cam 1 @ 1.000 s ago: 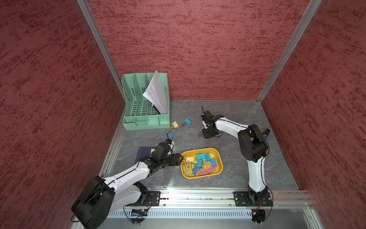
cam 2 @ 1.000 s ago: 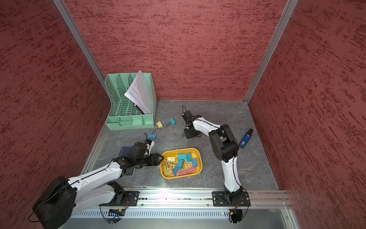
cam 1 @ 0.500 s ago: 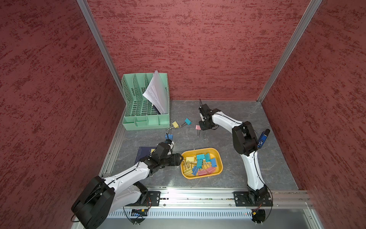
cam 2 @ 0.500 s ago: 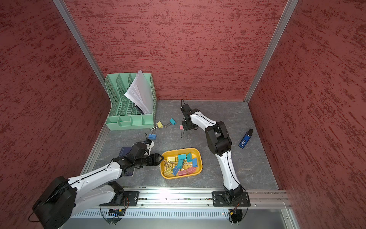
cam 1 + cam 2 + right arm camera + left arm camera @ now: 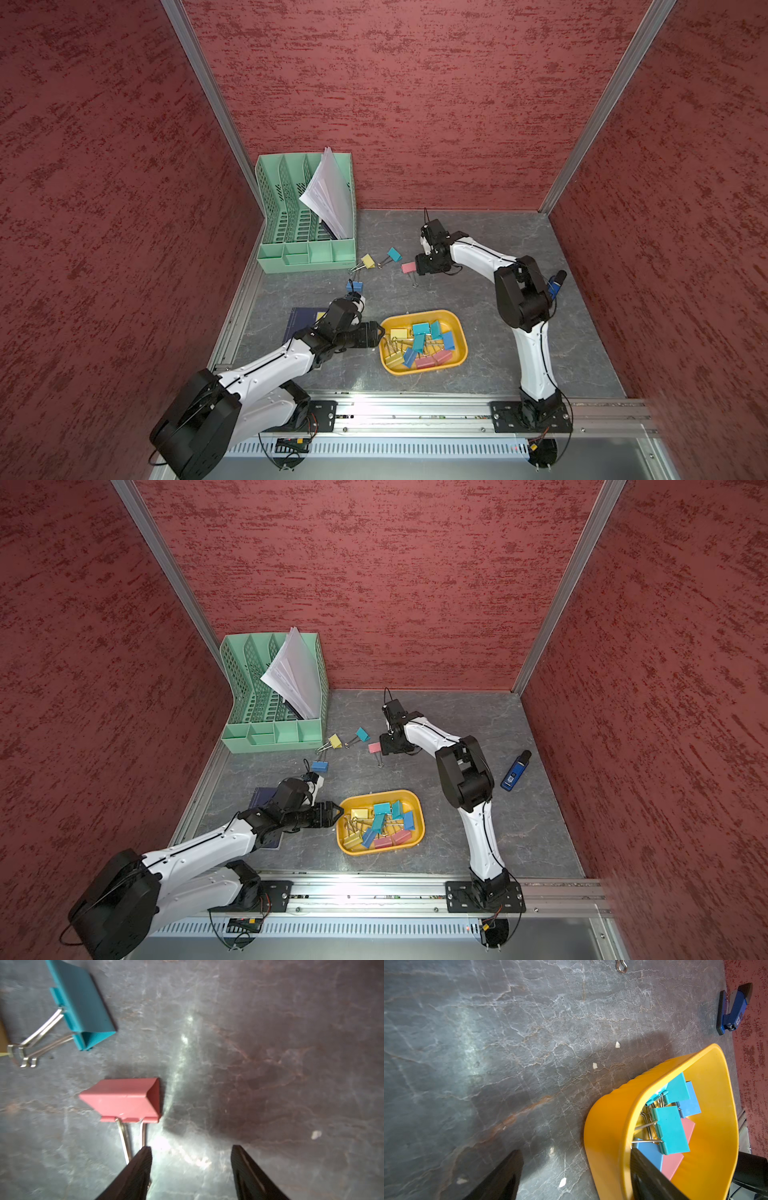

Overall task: Put the binder clips in the storage box
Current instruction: Pick up the binder clip at the center of the board.

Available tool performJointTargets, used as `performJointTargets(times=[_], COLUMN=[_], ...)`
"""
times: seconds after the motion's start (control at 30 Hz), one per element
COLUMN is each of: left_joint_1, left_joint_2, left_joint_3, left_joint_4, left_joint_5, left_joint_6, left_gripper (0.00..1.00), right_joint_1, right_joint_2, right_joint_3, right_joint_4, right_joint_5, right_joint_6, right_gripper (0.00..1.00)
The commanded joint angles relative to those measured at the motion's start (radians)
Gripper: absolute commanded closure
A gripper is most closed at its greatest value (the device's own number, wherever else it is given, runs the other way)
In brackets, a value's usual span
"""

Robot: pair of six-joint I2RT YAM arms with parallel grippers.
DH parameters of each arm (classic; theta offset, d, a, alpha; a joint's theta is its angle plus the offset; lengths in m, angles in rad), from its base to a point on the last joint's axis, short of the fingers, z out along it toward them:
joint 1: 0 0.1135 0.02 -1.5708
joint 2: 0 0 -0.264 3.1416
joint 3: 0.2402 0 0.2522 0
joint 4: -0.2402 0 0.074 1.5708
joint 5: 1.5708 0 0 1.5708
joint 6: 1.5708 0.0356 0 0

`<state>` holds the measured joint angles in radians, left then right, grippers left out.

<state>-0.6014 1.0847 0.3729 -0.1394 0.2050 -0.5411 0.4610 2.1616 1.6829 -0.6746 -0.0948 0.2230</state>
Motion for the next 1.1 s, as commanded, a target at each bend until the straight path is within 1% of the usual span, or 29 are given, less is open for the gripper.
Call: performJointTargets(times=[0.0, 0.1, 0.13, 0.23, 0.4, 0.63, 0.8, 1.07], left_joint_1=[-0.003, -0.003, -0.003, -0.003, -0.004, -0.004, -0.004, -0.005], left_joint_2=[-0.012, -0.009, -0.008, -0.008, -0.006, -0.002, -0.002, 0.002], left_joint_3=[-0.012, -0.012, -0.011, -0.011, -0.010, -0.009, -0.008, -0.008], left_joint_4=[-0.021, -0.022, -0.022, -0.021, -0.022, -0.024, -0.020, -0.021], left_joint_5=[-0.007, -0.006, -0.007, -0.007, -0.008, -0.008, -0.009, -0.009], left_joint_6=[0.022, 0.023, 0.023, 0.023, 0.022, 0.022, 0.023, 0.023], left_gripper=[0.17, 0.17, 0.18, 0.17, 0.17, 0.17, 0.17, 0.18], right_joint_1=[0.008, 0.035, 0.042, 0.052, 0.060, 0.090, 0.097, 0.112], right_joint_2=[-0.075, -0.046, -0.031, 0.003, 0.052, 0.110, 0.130, 0.168], right_joint_3=[-0.023, 0.014, 0.032, 0.063, 0.116, 0.186, 0.194, 0.251], right_joint_4=[0.129, 0.104, 0.092, 0.079, 0.046, -0.024, -0.035, -0.066], right_joint_5=[-0.108, -0.112, -0.109, -0.107, -0.062, 0.055, 0.090, 0.090], right_joint_6=[-0.002, -0.033, -0.038, -0.042, -0.042, -0.054, -0.057, -0.060], right_gripper=[0.28, 0.21, 0.20, 0.21, 0.21, 0.22, 0.22, 0.22])
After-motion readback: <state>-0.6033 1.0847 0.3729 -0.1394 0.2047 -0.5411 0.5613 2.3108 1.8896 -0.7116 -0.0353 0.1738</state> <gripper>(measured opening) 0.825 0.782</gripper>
